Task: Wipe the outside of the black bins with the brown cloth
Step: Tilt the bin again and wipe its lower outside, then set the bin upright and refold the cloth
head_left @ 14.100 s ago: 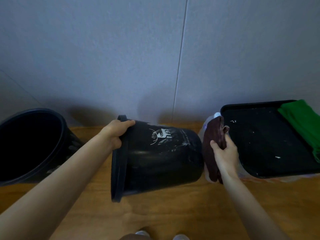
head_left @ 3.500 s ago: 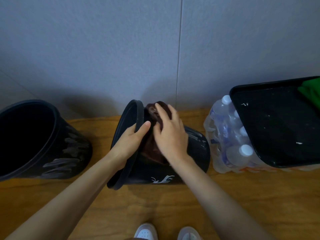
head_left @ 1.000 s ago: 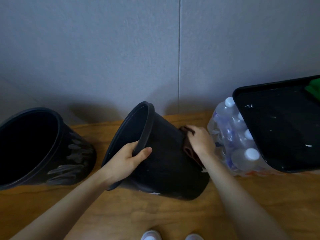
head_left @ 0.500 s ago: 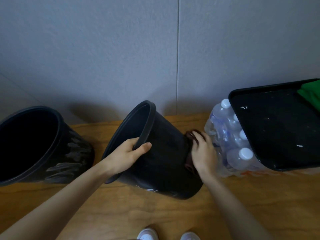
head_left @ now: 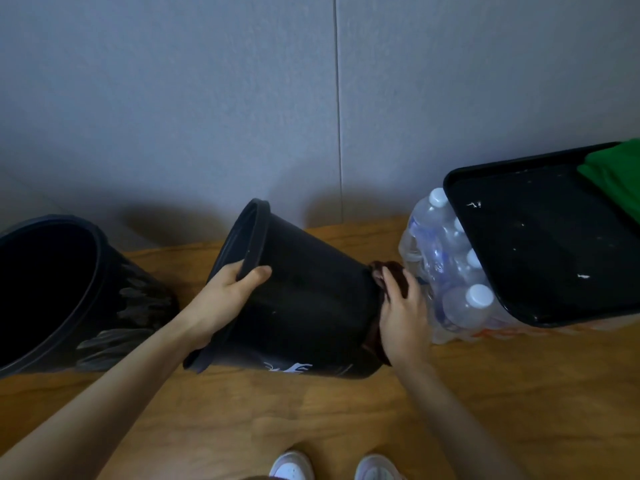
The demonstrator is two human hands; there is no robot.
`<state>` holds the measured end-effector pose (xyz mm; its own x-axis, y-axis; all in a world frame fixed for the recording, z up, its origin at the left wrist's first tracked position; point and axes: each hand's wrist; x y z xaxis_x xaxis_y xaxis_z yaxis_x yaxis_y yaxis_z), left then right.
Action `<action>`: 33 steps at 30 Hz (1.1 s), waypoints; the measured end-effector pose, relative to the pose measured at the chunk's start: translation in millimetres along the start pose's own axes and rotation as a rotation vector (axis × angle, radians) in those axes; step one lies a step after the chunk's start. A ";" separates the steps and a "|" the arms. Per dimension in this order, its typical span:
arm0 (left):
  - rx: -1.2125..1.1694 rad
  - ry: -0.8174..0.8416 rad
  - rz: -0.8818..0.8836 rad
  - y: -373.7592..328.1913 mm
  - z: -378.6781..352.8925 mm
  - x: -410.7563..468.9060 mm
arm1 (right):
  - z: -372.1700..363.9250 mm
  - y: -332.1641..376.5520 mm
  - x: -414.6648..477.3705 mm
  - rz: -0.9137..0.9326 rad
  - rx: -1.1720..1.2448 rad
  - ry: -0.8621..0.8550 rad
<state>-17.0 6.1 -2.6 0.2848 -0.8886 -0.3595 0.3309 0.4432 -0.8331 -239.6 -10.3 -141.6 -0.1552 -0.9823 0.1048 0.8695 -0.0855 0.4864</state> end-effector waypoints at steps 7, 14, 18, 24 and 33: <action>0.062 0.008 -0.013 -0.8 5.1 -1.6 | -10.3 -51.4 -13.3 -0.251 0.158 0.204; 0.171 -0.005 -0.220 -8.6 13.0 -1.5 | 22.5 -15.0 6.6 -0.391 0.689 0.045; 0.292 0.011 -0.388 -14.7 9.5 0.1 | 42.1 3.7 25.2 -0.598 1.043 0.066; 0.509 0.049 -0.467 2.9 -4.1 4.1 | 63.5 21.0 33.5 -0.857 1.539 0.205; 0.642 0.050 -0.462 29.8 -24.1 6.6 | 79.0 28.0 32.0 -0.859 1.543 0.414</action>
<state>-26.9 10.6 -39.9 -0.0433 -0.9968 -0.0672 0.8644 -0.0036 -0.5029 -257.3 -31.0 -56.1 0.0461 -0.7471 -0.6631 -0.5856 -0.5580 0.5880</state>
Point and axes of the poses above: each hand's wrist, its own x-axis towards the middle knuckle, its own z-axis out of the back of the hand, y = z × x, and after that the axes turned 9 degrees about -y, right-handed
